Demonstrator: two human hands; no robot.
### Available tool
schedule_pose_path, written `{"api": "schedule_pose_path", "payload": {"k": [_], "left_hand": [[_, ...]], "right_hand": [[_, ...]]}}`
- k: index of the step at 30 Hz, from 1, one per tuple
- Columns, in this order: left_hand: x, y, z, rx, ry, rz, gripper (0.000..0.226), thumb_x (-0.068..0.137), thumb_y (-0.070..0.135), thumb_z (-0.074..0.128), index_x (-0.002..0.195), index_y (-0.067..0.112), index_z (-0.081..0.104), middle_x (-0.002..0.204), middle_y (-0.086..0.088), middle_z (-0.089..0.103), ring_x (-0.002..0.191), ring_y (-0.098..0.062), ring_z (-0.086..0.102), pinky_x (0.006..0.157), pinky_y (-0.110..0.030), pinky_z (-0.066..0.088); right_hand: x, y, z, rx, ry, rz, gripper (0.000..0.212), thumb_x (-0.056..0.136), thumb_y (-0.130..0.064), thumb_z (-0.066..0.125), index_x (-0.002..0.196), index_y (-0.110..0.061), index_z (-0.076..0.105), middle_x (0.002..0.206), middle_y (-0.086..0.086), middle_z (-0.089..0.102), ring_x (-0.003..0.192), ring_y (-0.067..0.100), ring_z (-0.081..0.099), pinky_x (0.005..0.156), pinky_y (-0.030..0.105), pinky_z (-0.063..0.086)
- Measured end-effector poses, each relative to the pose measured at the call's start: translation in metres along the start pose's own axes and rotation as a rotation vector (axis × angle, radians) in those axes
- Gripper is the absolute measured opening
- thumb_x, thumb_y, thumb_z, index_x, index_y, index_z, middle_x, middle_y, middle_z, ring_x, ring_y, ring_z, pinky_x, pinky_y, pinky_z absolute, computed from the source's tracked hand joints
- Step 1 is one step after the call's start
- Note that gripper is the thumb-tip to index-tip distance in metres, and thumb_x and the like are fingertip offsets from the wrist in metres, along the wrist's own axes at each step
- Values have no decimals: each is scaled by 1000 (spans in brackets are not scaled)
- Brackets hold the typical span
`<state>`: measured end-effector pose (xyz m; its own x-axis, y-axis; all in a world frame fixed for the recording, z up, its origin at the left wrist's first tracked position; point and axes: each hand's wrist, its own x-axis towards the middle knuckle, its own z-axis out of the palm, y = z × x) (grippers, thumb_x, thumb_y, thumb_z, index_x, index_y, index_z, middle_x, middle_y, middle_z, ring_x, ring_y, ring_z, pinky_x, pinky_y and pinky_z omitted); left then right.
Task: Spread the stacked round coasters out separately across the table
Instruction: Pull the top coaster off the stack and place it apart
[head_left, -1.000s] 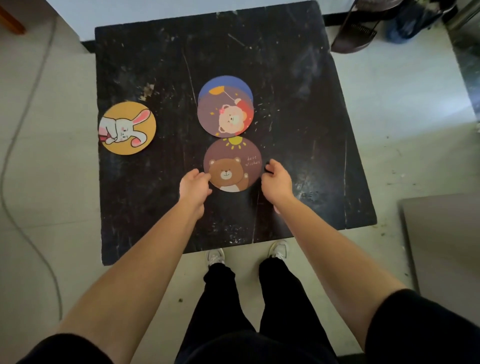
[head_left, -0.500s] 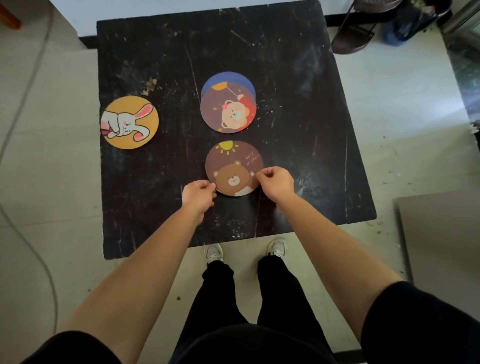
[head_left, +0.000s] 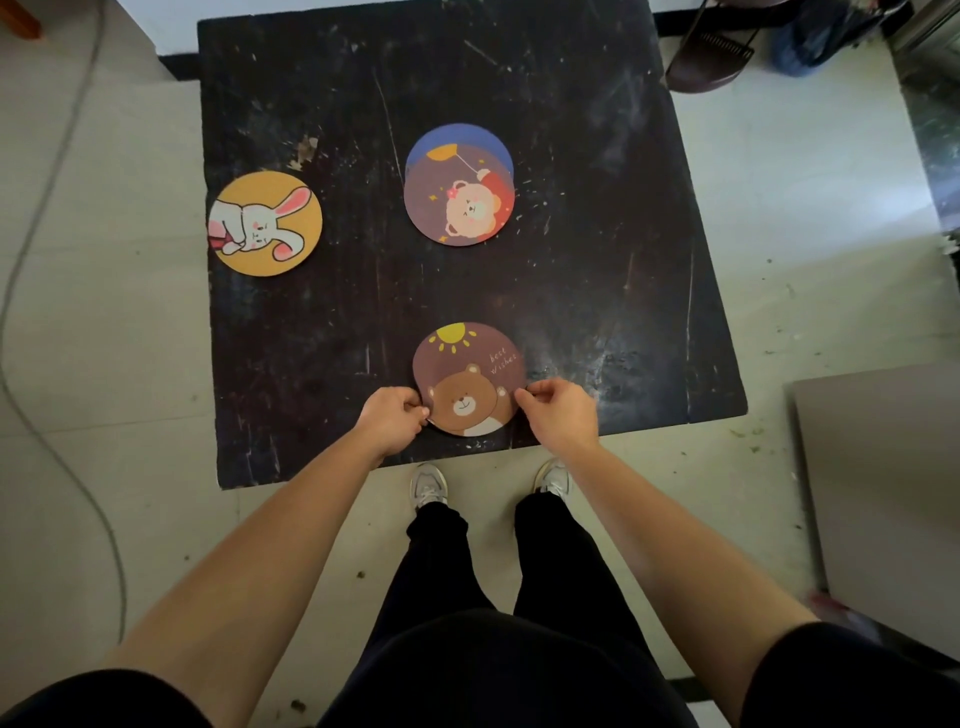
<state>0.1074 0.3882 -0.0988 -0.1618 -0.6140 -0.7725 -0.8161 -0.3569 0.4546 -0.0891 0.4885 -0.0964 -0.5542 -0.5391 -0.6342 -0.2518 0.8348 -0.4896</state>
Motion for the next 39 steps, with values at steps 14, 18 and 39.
{"api": "schedule_pose_path", "payload": {"k": [14, 18, 39], "left_hand": [[-4, -4, 21, -313, 222, -137, 13, 94, 15, 60, 83, 17, 68, 72, -5, 64, 74, -21, 59, 87, -46, 59], [-5, -3, 21, -223, 253, -101, 17, 93, 20, 62, 101, 10, 73, 93, -12, 73, 90, -28, 68, 89, -48, 58], [-10, 2, 9, 98, 256, -34, 24, 94, 28, 58, 101, 11, 73, 101, -11, 73, 91, -29, 68, 85, -41, 58]], "right_hand": [[27, -10, -11, 16, -117, 36, 31, 91, -31, 65, 67, -14, 74, 65, 3, 64, 78, 27, 65, 70, 31, 49], [19, 3, -11, -19, -94, 29, 30, 94, -31, 61, 67, -20, 68, 71, 1, 65, 84, 27, 66, 73, 30, 47], [10, -2, -15, -215, -14, -19, 30, 93, -46, 61, 111, -22, 64, 112, 6, 69, 107, 30, 64, 85, 39, 51]]}}
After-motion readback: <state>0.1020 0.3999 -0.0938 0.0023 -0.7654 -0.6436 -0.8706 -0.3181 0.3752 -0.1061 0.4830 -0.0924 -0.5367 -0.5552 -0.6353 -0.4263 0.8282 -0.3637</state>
